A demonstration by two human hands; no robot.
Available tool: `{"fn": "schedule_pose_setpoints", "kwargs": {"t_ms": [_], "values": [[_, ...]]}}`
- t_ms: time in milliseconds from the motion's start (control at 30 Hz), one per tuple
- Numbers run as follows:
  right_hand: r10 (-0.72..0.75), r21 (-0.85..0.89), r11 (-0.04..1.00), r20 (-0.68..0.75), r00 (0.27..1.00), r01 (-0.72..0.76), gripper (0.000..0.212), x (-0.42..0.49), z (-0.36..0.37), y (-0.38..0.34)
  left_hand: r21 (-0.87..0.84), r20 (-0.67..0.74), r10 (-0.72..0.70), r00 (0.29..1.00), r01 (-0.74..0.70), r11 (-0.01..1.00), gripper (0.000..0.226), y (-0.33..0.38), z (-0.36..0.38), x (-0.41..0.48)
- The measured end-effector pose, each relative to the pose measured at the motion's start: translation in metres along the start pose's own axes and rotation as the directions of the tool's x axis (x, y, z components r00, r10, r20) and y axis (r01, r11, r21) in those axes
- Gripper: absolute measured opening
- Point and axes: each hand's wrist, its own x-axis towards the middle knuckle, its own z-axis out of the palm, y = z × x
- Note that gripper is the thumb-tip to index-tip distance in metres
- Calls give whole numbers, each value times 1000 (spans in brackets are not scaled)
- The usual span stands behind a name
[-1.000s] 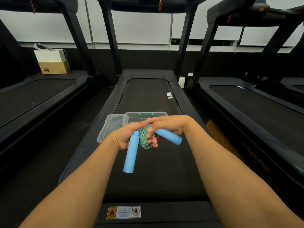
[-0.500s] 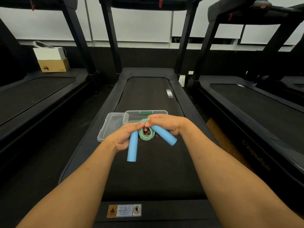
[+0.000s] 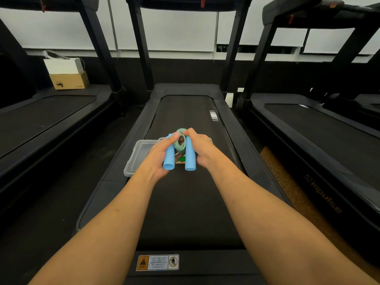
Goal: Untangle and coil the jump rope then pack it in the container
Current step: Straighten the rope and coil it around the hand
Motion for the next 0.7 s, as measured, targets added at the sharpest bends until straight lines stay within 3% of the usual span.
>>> {"fn": "schedule_pose_setpoints", "kwargs": {"t_ms": [100,233,400,567,700], "values": [[48,90,995,-70,996,-41,21,4,6,2,-9,22,23,999,-23,1000,44,-1,1,1],[108,224,971,-124,986,-78,35,10,17,7,-30,-79,8,997,-10,999,36,-5,1,9],[109,285,956,-112,988,-73,27,15,19,12,10,-171,19,985,-17,1000,30,-12,-10,20],[41,222,975,-62,997,-26,50,20,20,23,43,-235,57,970,-48,998,17,-20,-17,30],[-44,86,995,-105,993,53,34,23,16,51,41,-319,15,948,-2,999,27,-44,-29,43]]}}
